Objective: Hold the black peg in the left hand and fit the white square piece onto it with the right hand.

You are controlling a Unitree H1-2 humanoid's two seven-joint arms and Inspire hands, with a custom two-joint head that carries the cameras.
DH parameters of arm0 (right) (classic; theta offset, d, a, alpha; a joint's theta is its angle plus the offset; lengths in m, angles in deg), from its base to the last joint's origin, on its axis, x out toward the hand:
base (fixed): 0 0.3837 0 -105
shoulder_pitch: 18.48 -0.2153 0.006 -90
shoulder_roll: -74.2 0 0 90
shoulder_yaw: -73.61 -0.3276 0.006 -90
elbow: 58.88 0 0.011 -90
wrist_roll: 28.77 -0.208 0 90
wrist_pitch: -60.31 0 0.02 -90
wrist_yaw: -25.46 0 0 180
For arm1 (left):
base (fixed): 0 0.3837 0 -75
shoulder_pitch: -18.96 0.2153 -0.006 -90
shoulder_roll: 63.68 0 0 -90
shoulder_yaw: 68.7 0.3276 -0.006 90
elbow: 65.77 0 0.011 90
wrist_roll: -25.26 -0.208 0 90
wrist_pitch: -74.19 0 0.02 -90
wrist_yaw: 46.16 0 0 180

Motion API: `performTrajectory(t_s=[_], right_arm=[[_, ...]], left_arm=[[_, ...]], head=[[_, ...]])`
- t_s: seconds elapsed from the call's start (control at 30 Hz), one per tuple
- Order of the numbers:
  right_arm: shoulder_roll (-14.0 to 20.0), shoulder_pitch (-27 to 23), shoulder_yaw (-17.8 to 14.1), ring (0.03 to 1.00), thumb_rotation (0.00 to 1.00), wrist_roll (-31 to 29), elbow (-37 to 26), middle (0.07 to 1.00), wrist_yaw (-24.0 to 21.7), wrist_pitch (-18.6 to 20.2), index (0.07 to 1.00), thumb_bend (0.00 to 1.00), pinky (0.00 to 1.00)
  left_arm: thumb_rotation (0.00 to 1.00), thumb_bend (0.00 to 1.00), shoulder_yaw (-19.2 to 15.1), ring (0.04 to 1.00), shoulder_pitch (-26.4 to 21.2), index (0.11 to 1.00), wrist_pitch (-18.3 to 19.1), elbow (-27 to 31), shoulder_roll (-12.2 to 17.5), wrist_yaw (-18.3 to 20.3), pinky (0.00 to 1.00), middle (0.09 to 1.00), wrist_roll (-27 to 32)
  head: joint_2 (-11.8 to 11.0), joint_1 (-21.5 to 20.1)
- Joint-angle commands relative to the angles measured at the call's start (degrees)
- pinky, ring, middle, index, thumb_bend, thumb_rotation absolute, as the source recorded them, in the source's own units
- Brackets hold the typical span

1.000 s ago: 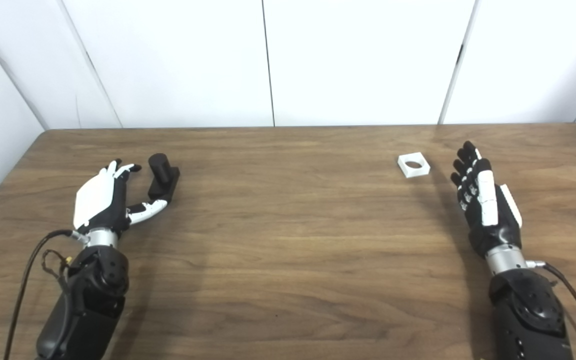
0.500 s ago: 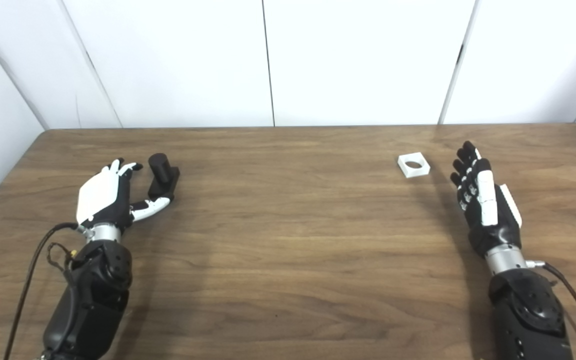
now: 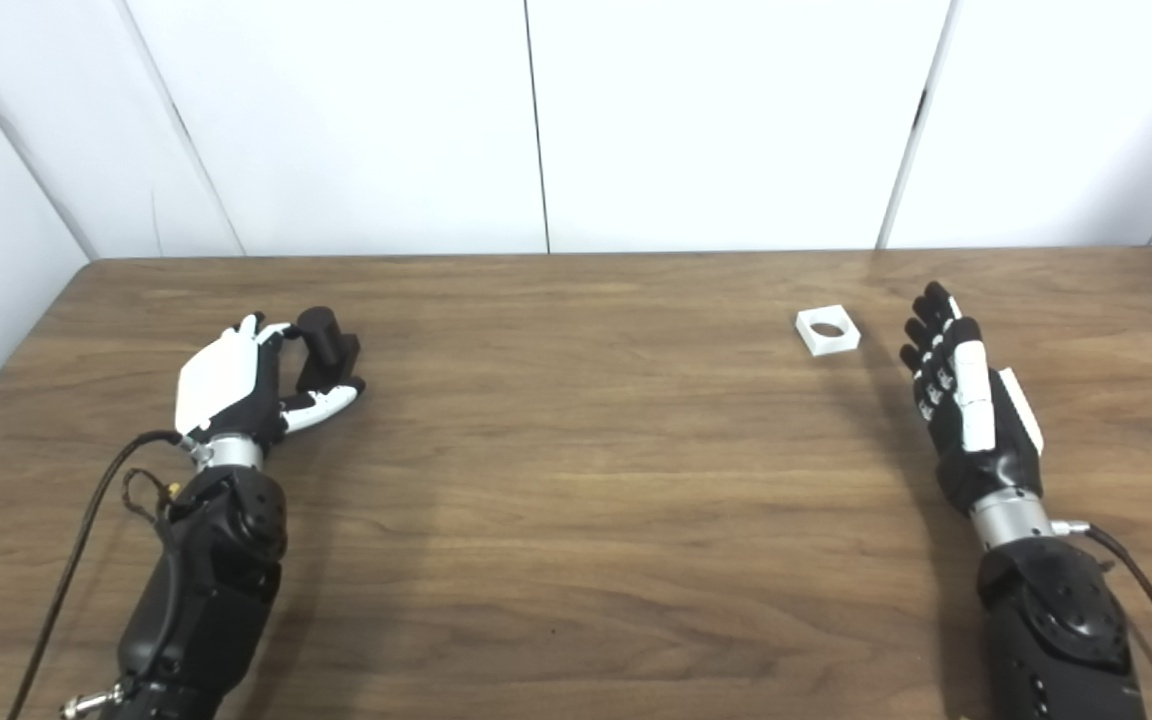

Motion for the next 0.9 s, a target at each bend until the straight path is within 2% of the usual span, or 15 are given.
performTrajectory(t_s=[0.0,0.13,0.33,0.63,0.87], right_arm=[[-3.49,4.81,0.91,1.000,1.00,-0.88,5.69,1.000,-0.60,-1.76,1.000,0.55,1.00],[-3.33,4.80,1.26,1.000,1.00,-1.07,5.53,1.000,-1.06,-1.43,1.000,0.58,1.00],[-3.52,4.86,1.38,1.000,1.00,-0.65,5.18,1.000,-0.58,-1.19,1.000,0.55,1.00],[-3.61,5.32,1.08,1.000,1.00,-1.10,5.41,1.000,-0.80,-2.03,1.000,0.54,1.00],[-3.65,5.48,1.11,1.000,1.00,-1.12,5.20,1.000,-0.66,-1.30,1.000,0.56,1.00]], left_arm=[[0.51,0.70,-0.36,1.000,-3.65,0.826,0.01,0.22,0.66,-1.59,1.00,0.998,-1.48],[0.51,0.70,0.20,1.000,-4.28,0.816,-0.01,-1.15,0.88,-2.37,1.00,0.992,-1.45],[0.50,0.71,0.91,1.000,-5.36,0.799,-0.02,-3.30,1.19,-3.54,1.00,0.983,-1.45],[0.50,0.71,1.74,1.000,-7.28,0.797,0.01,-6.14,1.88,-3.38,1.00,0.982,-3.06],[0.50,0.71,1.69,1.000,-8.24,0.781,0.01,-7.46,1.71,-3.63,1.00,0.975,-3.66]], head=[[0.08,0.01],[-0.05,0.13],[-0.11,0.05],[-0.19,-0.11],[-0.20,-0.02]])
